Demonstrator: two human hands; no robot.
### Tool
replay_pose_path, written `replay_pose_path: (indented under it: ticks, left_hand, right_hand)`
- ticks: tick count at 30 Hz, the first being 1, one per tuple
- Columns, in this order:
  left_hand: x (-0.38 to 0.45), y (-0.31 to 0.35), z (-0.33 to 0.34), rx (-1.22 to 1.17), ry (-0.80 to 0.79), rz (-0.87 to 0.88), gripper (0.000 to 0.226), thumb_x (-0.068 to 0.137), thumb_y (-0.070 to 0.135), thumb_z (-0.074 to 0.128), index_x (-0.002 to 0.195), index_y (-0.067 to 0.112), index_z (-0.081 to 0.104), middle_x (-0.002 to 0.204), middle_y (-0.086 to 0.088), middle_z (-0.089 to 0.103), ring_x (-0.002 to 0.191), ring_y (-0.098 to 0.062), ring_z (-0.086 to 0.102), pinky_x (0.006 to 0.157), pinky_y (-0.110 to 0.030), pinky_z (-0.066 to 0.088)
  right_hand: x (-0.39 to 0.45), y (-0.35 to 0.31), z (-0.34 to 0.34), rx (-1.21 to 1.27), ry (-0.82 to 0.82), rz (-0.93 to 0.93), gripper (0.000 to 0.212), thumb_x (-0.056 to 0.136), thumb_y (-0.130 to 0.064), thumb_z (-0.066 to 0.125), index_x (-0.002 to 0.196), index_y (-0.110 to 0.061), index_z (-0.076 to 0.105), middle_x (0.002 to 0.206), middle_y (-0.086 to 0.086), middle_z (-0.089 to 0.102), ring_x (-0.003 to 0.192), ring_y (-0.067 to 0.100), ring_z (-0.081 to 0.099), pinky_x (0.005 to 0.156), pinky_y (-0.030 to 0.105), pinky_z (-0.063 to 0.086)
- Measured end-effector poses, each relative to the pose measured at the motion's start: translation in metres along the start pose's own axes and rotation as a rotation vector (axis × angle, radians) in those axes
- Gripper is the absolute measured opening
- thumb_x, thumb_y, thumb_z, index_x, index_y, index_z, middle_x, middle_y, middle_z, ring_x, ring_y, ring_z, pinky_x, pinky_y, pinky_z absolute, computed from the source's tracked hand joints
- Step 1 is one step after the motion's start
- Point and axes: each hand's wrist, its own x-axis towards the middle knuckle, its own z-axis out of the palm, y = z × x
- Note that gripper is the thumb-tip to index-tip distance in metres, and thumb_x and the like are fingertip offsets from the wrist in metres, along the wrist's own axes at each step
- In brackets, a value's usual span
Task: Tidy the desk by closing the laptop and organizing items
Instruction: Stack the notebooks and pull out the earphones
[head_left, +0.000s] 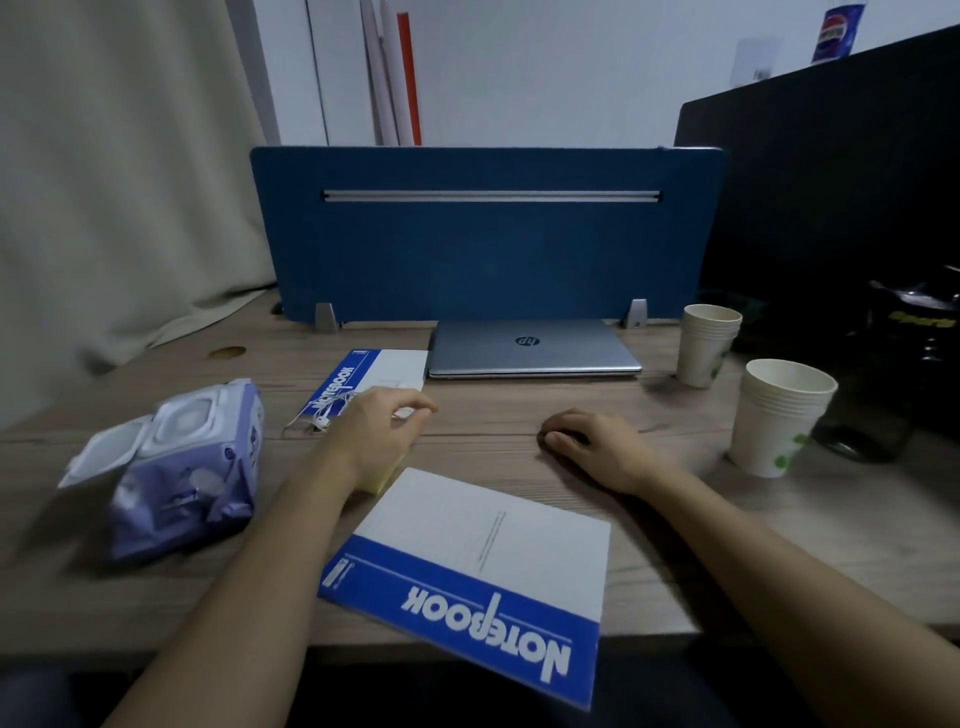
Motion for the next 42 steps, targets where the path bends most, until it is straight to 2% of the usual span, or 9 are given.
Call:
replay_pose_path:
  ticks: [6, 9, 16, 23, 30, 33, 36, 39, 42]
  left_hand:
    - [-0.043, 0.018, -0.003, 0.071, -0.184, 0.067, 0.024, 0.092, 0.048, 0.055, 0.109, 0.036, 0.067, 0.110, 0.010, 0.062, 0.098, -0.001, 0.054, 0.088, -0.036, 0.048]
    - [-0.056, 0.030, 0.001, 0.250, -0.233, 0.115, 0.039, 0.087, 0.063, 0.046, 0.114, 0.039, 0.062, 0.119, 0.017, 0.061, 0.110, -0.005, 0.050, 0.100, -0.040, 0.036]
    - [-0.065, 0.046, 0.009, 0.414, -0.122, 0.035, 0.031, 0.086, 0.067, 0.044, 0.096, 0.039, 0.050, 0.107, 0.015, 0.052, 0.104, -0.008, 0.046, 0.093, -0.041, 0.030]
    - [-0.057, 0.045, 0.019, 0.451, -0.045, 0.020, 0.027, 0.087, 0.062, 0.046, 0.086, 0.036, 0.049, 0.096, 0.015, 0.053, 0.095, -0.010, 0.047, 0.085, -0.037, 0.027]
    - [-0.032, 0.037, 0.032, 0.494, -0.001, 0.008, 0.039, 0.088, 0.064, 0.030, 0.078, 0.032, 0.049, 0.092, 0.007, 0.057, 0.094, -0.016, 0.050, 0.093, -0.044, 0.035]
    - [-0.024, 0.039, 0.035, 0.479, 0.104, 0.055, 0.048, 0.090, 0.065, 0.028, 0.074, 0.027, 0.053, 0.080, 0.008, 0.052, 0.079, -0.014, 0.053, 0.073, -0.036, 0.041]
    - [-0.008, 0.037, 0.037, 0.484, 0.205, 0.043, 0.053, 0.093, 0.066, 0.031, 0.072, 0.023, 0.051, 0.072, 0.008, 0.049, 0.061, -0.012, 0.048, 0.054, -0.028, 0.032]
    - [0.008, 0.028, 0.035, 0.451, 0.252, -0.058, 0.051, 0.095, 0.065, 0.027, 0.067, 0.025, 0.041, 0.065, 0.009, 0.044, 0.053, -0.008, 0.041, 0.048, -0.025, 0.020]
    - [0.026, 0.014, 0.032, 0.411, 0.280, -0.231, 0.056, 0.096, 0.065, 0.023, 0.075, 0.019, 0.047, 0.066, 0.003, 0.049, 0.057, -0.014, 0.048, 0.048, -0.028, 0.027]
  right_hand:
    - [-0.033, -0.021, -0.005, 0.042, -0.053, -0.017, 0.038, 0.093, -0.054, 0.049, 0.111, -0.028, 0.069, 0.117, -0.009, 0.065, 0.104, 0.009, 0.059, 0.093, 0.029, 0.045]
    - [-0.041, -0.027, -0.004, 0.026, -0.034, -0.005, 0.038, 0.093, -0.053, 0.050, 0.112, -0.026, 0.069, 0.118, -0.004, 0.060, 0.106, 0.013, 0.054, 0.092, 0.031, 0.043]
    - [-0.055, -0.043, -0.002, 0.035, -0.083, 0.070, 0.031, 0.091, -0.055, 0.054, 0.102, -0.026, 0.060, 0.095, -0.008, 0.060, 0.085, 0.009, 0.058, 0.068, 0.023, 0.045]
    - [-0.052, -0.043, 0.007, -0.193, 0.010, 0.082, 0.031, 0.093, -0.055, 0.047, 0.088, -0.025, 0.052, 0.085, -0.001, 0.061, 0.072, 0.015, 0.054, 0.063, 0.033, 0.044]
    - [-0.026, -0.022, 0.014, -0.295, 0.111, 0.144, 0.043, 0.096, -0.056, 0.037, 0.095, -0.018, 0.057, 0.101, 0.008, 0.064, 0.092, 0.025, 0.055, 0.078, 0.036, 0.043]
    - [-0.017, -0.013, 0.014, -0.279, 0.170, 0.126, 0.047, 0.097, -0.054, 0.032, 0.093, -0.016, 0.060, 0.098, 0.011, 0.064, 0.093, 0.031, 0.058, 0.075, 0.036, 0.039]
    - [0.000, -0.002, 0.012, -0.181, 0.177, 0.139, 0.043, 0.097, -0.058, 0.030, 0.085, -0.023, 0.052, 0.088, 0.003, 0.062, 0.079, 0.025, 0.058, 0.067, 0.032, 0.038]
    - [0.021, 0.009, 0.007, -0.011, 0.126, 0.225, 0.039, 0.092, -0.063, 0.042, 0.093, -0.026, 0.052, 0.085, -0.006, 0.062, 0.076, 0.017, 0.059, 0.066, 0.036, 0.046]
    - [0.039, 0.020, 0.005, 0.160, 0.087, 0.249, 0.037, 0.088, -0.055, 0.056, 0.108, -0.023, 0.059, 0.098, -0.007, 0.069, 0.087, 0.014, 0.066, 0.079, 0.041, 0.054]
